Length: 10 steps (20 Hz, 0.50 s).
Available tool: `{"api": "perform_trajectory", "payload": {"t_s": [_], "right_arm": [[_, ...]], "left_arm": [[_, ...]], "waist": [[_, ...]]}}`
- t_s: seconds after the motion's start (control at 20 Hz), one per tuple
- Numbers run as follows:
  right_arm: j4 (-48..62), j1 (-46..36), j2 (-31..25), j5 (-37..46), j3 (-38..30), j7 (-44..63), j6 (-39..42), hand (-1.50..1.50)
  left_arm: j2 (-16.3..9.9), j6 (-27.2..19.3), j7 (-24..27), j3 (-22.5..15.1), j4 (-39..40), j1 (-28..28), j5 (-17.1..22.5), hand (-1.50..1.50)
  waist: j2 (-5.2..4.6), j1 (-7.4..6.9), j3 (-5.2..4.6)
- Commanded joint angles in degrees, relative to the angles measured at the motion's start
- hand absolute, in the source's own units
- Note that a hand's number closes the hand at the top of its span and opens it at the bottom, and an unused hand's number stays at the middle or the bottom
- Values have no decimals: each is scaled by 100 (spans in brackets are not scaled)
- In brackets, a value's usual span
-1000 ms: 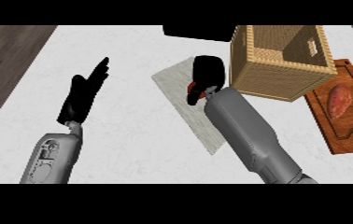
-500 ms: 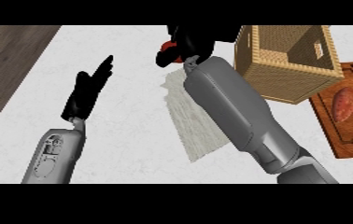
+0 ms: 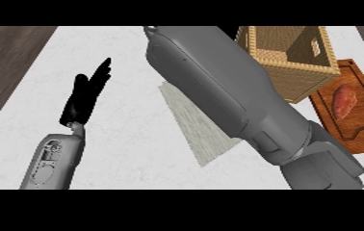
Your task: Pick the bell pepper from the placemat and place it in the basket
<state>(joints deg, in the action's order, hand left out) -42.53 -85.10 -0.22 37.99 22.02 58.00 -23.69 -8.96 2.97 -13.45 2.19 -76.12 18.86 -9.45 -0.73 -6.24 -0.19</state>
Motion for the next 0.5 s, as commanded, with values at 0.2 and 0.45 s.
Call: {"api": "perform_trajectory", "payload": {"t_s": [0.2,0.45], "right_arm": [[1113,-1261,21,-206,-367,376,-444,150],[1995,-1767,-316,50,-746,137,-74,150]], "left_arm": [[81,-217,235,89,194,-90,-71,0],[-42,-110,-106,110,-320,-368,9,0]], "waist": [[-18,250,-3],[10,307,4]]}}
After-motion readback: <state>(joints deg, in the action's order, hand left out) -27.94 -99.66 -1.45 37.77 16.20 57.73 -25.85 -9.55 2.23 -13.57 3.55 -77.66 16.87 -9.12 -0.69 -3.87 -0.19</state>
